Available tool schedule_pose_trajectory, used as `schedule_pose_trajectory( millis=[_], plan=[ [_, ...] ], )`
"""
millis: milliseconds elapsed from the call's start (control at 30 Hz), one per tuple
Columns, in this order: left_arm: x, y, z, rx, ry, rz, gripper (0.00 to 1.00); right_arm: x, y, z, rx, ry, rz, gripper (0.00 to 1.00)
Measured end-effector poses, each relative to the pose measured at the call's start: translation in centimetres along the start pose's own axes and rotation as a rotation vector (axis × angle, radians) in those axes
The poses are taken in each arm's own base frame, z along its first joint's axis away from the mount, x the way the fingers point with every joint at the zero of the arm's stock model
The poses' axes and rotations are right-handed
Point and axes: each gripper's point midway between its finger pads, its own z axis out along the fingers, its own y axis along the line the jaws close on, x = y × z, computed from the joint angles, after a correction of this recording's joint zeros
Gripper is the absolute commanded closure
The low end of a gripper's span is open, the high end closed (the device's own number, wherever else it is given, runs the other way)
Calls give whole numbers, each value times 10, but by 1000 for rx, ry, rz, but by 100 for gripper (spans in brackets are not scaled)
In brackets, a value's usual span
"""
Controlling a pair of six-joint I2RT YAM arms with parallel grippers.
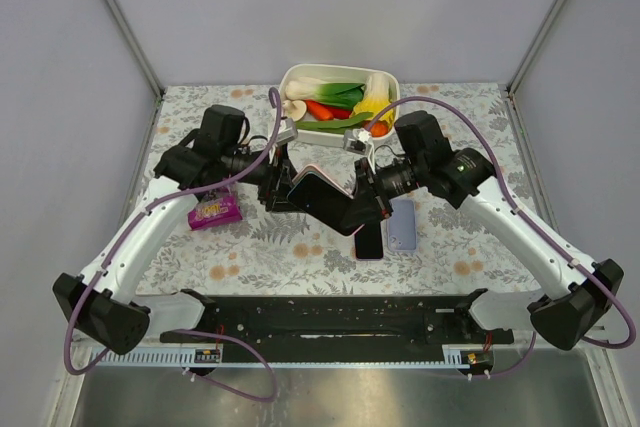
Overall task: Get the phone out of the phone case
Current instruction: Remove the phone case from the phone.
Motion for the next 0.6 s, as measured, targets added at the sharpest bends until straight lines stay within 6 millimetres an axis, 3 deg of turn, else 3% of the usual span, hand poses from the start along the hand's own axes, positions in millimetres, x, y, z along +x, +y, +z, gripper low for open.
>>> schedule_pose_trajectory(
  millis=[233,600],
  plan=[
    [8,-7,1,44,24,-23,34,0,5,1,-31,-1,8,100],
    [-4,-4,-2,25,-11,-82,29,-4,0,1,-27,-29,-28,100]
  ],
)
